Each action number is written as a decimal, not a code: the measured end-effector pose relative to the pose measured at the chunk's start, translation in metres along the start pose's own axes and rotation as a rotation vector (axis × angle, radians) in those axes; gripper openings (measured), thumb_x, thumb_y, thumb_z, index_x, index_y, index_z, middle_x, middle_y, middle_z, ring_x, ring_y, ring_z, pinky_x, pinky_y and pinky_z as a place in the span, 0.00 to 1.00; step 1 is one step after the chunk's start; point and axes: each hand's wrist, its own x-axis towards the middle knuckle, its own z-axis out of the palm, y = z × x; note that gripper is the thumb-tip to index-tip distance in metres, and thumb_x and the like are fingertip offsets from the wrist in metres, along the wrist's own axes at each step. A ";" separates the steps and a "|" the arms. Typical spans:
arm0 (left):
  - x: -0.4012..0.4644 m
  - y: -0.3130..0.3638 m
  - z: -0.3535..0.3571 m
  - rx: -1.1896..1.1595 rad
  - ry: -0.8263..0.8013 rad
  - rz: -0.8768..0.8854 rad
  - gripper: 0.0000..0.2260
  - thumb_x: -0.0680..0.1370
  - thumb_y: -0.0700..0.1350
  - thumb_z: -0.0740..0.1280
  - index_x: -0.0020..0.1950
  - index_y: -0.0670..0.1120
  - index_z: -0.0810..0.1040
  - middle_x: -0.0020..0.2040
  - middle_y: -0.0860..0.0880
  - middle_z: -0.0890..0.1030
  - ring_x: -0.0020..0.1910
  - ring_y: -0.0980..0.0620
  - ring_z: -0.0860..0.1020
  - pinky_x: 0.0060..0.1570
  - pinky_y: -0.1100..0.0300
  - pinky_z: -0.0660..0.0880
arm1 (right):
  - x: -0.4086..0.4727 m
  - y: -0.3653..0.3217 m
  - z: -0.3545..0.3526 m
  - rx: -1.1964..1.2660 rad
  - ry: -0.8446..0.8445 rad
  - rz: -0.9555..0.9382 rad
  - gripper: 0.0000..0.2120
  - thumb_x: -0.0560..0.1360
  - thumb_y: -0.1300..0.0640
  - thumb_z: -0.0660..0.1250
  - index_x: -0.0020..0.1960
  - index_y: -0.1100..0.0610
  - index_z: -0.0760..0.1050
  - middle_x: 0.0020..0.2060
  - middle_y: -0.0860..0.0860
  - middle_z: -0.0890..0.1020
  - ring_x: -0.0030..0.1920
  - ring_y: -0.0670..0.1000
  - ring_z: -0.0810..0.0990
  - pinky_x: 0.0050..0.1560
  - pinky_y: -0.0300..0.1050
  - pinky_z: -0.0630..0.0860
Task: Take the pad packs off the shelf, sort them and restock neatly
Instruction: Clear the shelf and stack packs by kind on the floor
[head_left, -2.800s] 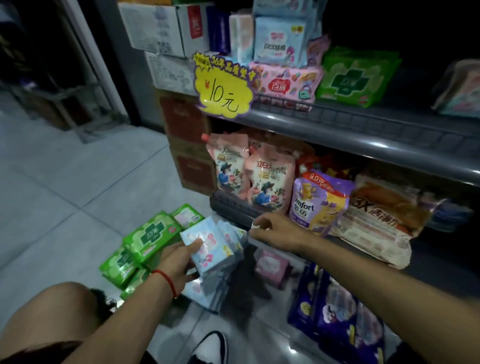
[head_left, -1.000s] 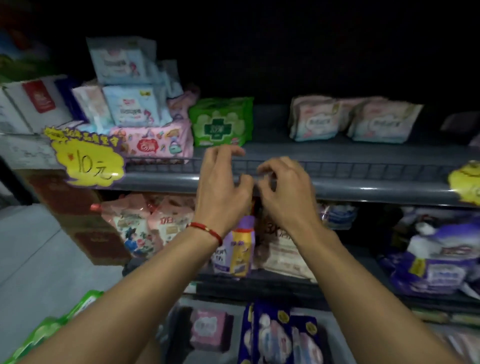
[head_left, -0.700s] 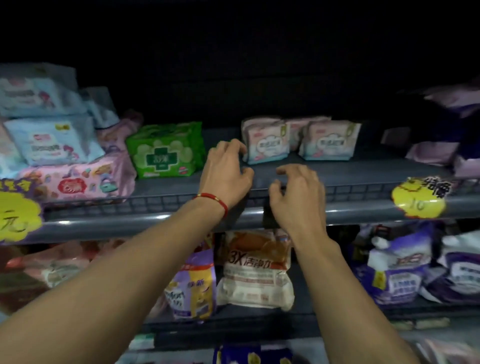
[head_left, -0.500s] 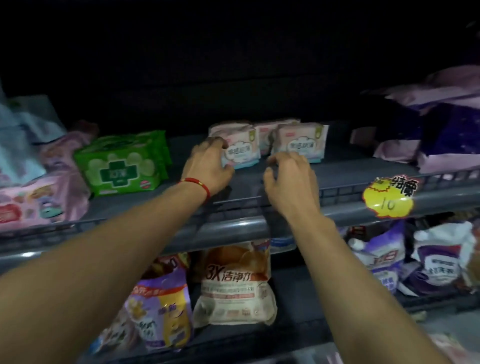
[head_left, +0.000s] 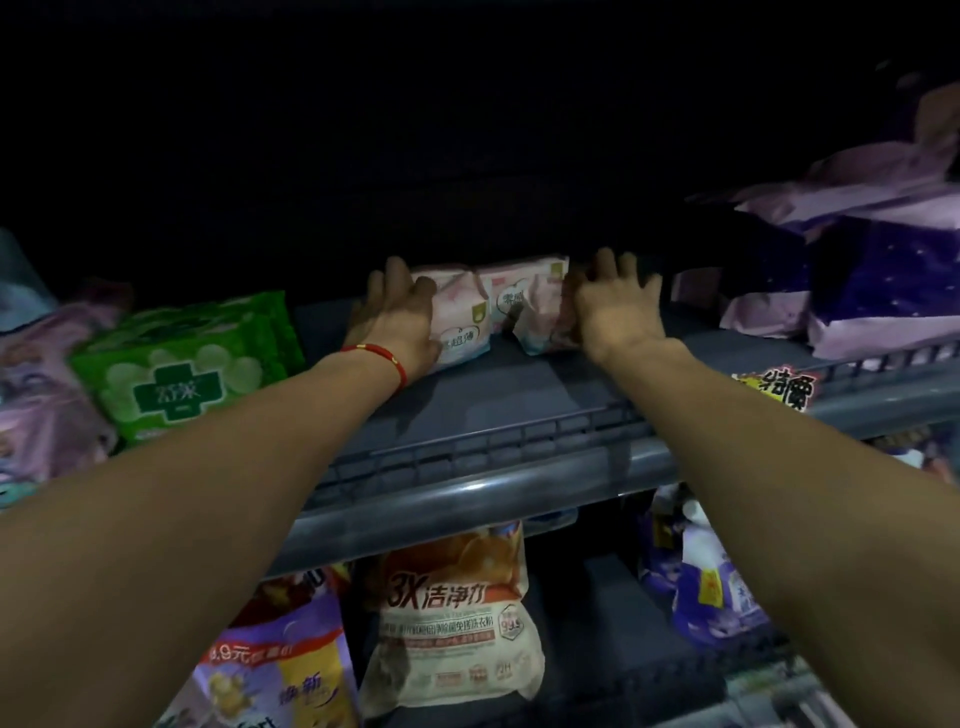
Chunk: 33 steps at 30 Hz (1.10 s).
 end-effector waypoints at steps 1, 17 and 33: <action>-0.001 0.001 -0.002 -0.020 -0.011 -0.002 0.28 0.74 0.47 0.73 0.72 0.46 0.67 0.69 0.42 0.64 0.65 0.40 0.65 0.61 0.46 0.72 | -0.004 0.003 -0.003 0.008 0.029 -0.002 0.29 0.73 0.60 0.73 0.72 0.56 0.70 0.69 0.59 0.65 0.70 0.63 0.63 0.65 0.63 0.65; -0.130 0.137 -0.111 -1.476 -0.207 -0.192 0.14 0.73 0.45 0.78 0.55 0.47 0.79 0.50 0.47 0.86 0.46 0.48 0.86 0.45 0.53 0.83 | -0.202 0.107 -0.122 1.580 0.050 0.317 0.23 0.75 0.43 0.74 0.60 0.60 0.81 0.52 0.54 0.87 0.54 0.59 0.86 0.60 0.60 0.82; -0.368 0.408 -0.017 -1.279 -1.275 -0.176 0.01 0.73 0.43 0.67 0.43 0.46 0.77 0.32 0.48 0.75 0.29 0.51 0.73 0.27 0.63 0.73 | -0.553 0.265 -0.042 1.978 -0.153 1.146 0.22 0.72 0.43 0.69 0.60 0.54 0.79 0.45 0.56 0.85 0.38 0.55 0.84 0.35 0.44 0.78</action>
